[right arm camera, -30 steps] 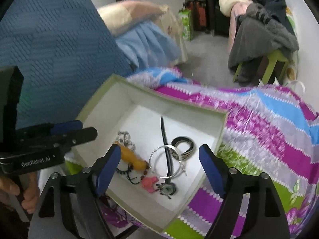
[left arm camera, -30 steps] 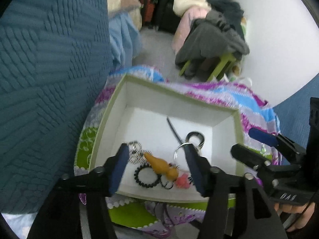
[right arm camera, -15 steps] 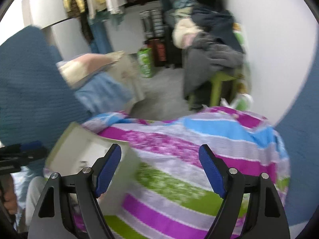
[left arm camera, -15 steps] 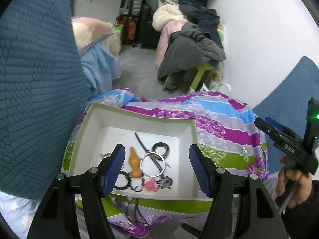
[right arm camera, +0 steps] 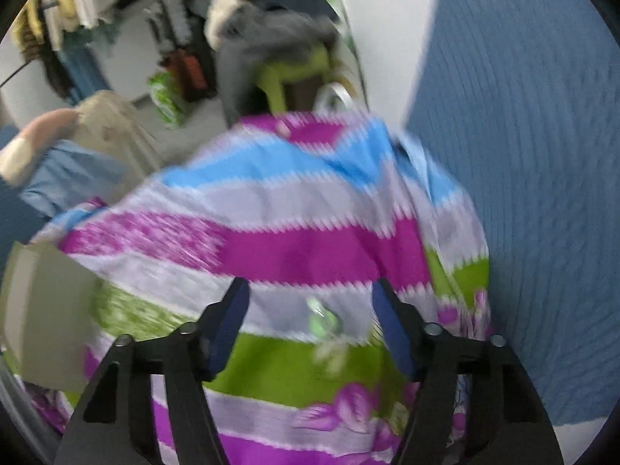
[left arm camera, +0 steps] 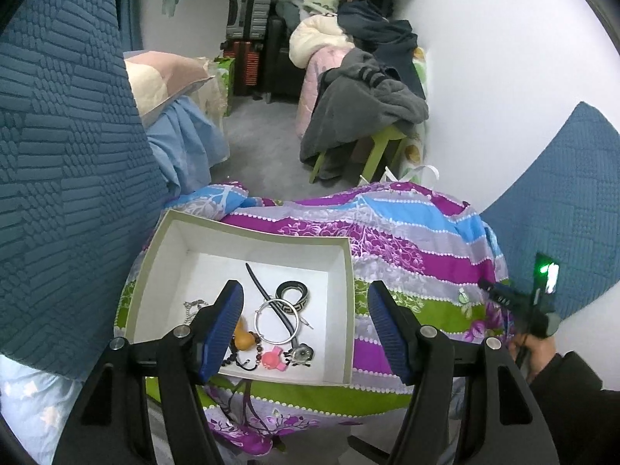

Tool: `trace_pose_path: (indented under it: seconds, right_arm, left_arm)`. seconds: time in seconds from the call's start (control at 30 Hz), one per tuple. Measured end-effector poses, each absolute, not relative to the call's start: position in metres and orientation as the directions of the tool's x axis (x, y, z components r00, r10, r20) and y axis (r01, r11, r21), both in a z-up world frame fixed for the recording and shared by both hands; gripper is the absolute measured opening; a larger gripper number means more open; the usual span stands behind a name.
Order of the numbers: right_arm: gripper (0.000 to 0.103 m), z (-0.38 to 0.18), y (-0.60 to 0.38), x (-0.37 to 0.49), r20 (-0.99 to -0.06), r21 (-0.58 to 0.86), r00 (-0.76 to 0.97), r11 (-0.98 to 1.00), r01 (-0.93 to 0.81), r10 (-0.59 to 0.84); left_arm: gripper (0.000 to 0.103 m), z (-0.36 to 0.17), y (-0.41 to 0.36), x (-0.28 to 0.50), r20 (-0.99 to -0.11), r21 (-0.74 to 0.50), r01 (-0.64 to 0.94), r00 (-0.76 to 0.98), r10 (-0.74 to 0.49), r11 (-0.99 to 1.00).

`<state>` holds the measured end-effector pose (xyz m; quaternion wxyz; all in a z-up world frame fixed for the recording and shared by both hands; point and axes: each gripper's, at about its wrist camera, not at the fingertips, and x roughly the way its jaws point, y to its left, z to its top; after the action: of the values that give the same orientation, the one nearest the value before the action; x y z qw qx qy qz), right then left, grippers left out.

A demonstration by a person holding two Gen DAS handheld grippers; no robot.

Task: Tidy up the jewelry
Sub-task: 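Move right gripper to the green hair clip on the sheet and grasp it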

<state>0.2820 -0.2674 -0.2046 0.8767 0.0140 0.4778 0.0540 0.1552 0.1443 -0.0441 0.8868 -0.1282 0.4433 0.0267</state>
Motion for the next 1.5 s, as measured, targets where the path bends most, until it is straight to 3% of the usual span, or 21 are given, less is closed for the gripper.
trace_pose_path:
  seconds: [0.23, 0.37, 0.53, 0.67, 0.73, 1.27, 1.5]
  right_arm:
    - [0.045, -0.248, -0.267, 0.289, -0.876, 0.077, 0.468, 0.992, -0.102, 0.116]
    - [0.037, -0.258, -0.261, 0.291, -0.882, 0.059, 0.459, 0.990, -0.125, 0.110]
    - [0.035, -0.273, -0.260, 0.296, -0.900, 0.027, 0.428, 0.991, -0.130, 0.081]
    - [0.022, -0.275, -0.261, 0.296, -0.898, 0.015, 0.436, 0.994, -0.111, 0.063]
    - [0.022, -0.273, -0.260, 0.296, -0.899, 0.010, 0.433, 0.994, -0.109, 0.057]
    - [0.022, -0.178, -0.231, 0.289, -0.844, 0.058, 0.529, 0.996, -0.069, 0.086]
    - [0.022, -0.117, -0.181, 0.283, -0.782, 0.080, 0.604, 0.986, -0.146, 0.153]
  left_arm:
    - [0.067, -0.044, 0.151, 0.154, -0.796, -0.209, -0.202, 0.604, -0.046, 0.957]
    - [0.067, -0.046, 0.154, 0.153, -0.802, -0.208, -0.217, 0.596, -0.039, 0.954]
    - [0.067, -0.049, 0.155, 0.153, -0.808, -0.207, -0.224, 0.587, -0.037, 0.952]
    - [0.067, -0.049, 0.156, 0.152, -0.808, -0.209, -0.226, 0.588, -0.038, 0.952]
    - [0.067, -0.048, 0.157, 0.151, -0.804, -0.215, -0.226, 0.593, -0.041, 0.950]
    - [0.067, -0.039, 0.163, 0.135, -0.786, -0.220, -0.186, 0.616, -0.061, 0.958]
    - [0.067, -0.032, 0.177, 0.127, -0.765, -0.240, -0.193, 0.641, -0.063, 0.951]
